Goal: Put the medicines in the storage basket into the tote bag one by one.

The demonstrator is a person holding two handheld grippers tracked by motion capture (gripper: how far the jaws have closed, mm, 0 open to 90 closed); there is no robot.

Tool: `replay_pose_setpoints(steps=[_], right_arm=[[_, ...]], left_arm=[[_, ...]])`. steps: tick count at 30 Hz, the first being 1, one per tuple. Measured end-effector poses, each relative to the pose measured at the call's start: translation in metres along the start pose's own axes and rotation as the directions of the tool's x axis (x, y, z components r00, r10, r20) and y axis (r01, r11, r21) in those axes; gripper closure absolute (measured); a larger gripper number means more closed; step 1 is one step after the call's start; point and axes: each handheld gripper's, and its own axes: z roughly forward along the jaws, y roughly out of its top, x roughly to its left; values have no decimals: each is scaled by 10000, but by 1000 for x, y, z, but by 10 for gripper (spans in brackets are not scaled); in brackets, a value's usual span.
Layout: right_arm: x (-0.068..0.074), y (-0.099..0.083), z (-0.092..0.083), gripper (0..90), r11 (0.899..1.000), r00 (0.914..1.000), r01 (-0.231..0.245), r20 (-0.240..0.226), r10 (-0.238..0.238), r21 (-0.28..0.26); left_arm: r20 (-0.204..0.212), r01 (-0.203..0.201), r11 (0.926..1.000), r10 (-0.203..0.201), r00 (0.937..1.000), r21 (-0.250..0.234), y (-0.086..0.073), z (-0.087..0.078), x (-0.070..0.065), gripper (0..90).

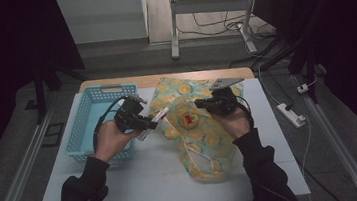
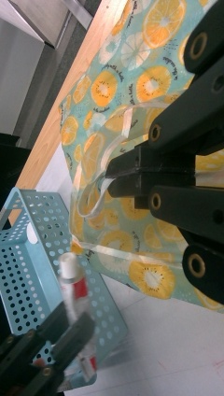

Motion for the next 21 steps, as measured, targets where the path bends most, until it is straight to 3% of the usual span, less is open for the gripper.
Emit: replay_pose_setpoints(steps=[10, 21], right_arm=[[0, 0, -1, 900, 10000, 10000, 15, 5, -15, -32], [3, 3, -3, 900, 9998, 9999, 112, -74, -114, -180]], left_arm=[[575, -332, 9988, 311, 9979, 359, 20, 28, -17, 713], [721, -311, 9984, 276, 9970, 472, 48, 51, -26, 713]])
